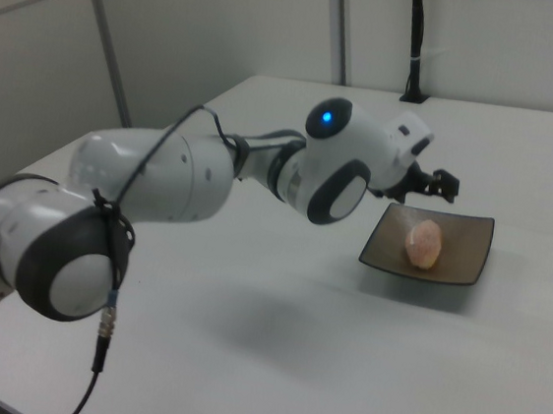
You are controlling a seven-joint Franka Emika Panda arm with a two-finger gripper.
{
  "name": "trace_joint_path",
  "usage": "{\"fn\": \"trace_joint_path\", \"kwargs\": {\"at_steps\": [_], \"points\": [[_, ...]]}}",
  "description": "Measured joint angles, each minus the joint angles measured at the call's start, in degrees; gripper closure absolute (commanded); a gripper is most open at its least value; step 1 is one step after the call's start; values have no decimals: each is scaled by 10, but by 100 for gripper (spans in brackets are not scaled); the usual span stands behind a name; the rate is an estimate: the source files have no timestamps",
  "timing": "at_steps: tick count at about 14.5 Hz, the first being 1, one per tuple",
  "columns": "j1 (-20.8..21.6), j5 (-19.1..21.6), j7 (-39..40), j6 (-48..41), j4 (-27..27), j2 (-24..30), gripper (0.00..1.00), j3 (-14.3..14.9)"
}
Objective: Bread is placed on a ceramic plate
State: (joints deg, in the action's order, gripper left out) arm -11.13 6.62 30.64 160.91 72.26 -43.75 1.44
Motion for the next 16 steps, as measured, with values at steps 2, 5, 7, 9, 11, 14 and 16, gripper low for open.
{"fn": "trace_joint_path", "kwargs": {"at_steps": [2,5,7,9,11,14,16], "points": [[0,0,-26,-9,27,40,0,0],[1,0,-53,-85,73,117,0,0],[2,0,-97,-195,92,186,0,0],[2,0,-148,-314,98,243,0,0],[3,0,-198,-450,101,308,0,0],[24,0,-259,-614,112,383,0,-1],[50,-9,-291,-684,122,416,0,-1]]}}
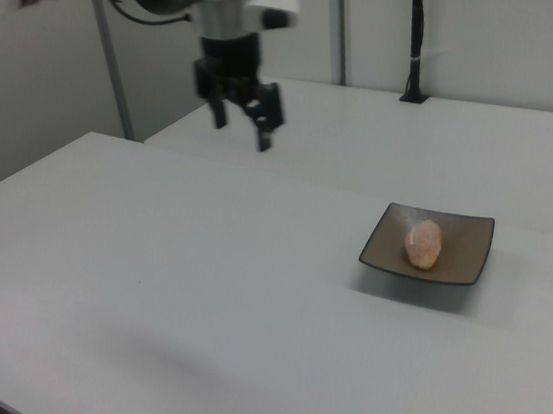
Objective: Bread is placed on a ceramic plate
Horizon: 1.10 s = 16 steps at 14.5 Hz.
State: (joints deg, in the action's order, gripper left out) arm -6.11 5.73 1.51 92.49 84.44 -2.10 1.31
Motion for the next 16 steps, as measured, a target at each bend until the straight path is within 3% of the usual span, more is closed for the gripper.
{"fn": "trace_joint_path", "kwargs": {"at_steps": [7,13,16], "points": [[125,-22,-79,-61,87,70,0,0],[142,-23,-37,67,121,68,0,4],[142,-23,-25,87,125,65,0,14]]}}
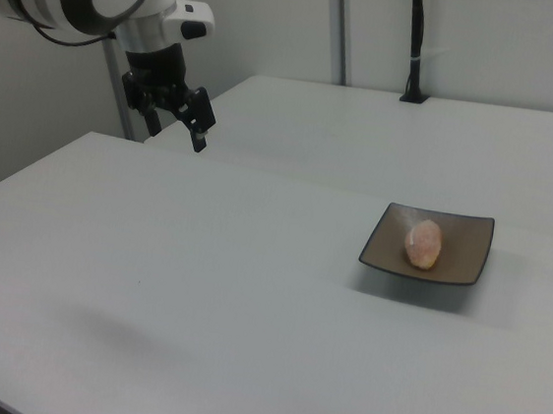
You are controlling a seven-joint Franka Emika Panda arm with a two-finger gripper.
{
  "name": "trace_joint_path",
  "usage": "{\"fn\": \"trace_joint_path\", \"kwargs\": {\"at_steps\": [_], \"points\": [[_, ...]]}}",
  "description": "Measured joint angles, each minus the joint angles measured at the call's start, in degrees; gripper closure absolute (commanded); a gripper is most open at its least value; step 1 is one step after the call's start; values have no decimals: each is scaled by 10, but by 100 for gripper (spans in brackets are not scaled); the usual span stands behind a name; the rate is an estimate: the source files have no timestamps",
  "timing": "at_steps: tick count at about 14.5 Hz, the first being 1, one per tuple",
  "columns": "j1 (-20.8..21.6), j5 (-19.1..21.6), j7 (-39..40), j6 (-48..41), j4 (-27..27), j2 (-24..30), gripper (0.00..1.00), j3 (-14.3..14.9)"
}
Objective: Bread is placed on a ceramic plate
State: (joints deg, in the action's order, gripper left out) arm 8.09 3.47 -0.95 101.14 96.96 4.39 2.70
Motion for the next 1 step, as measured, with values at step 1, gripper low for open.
{"fn": "trace_joint_path", "kwargs": {"at_steps": [1], "points": [[0,0,1,0,0,0,0,1]]}}
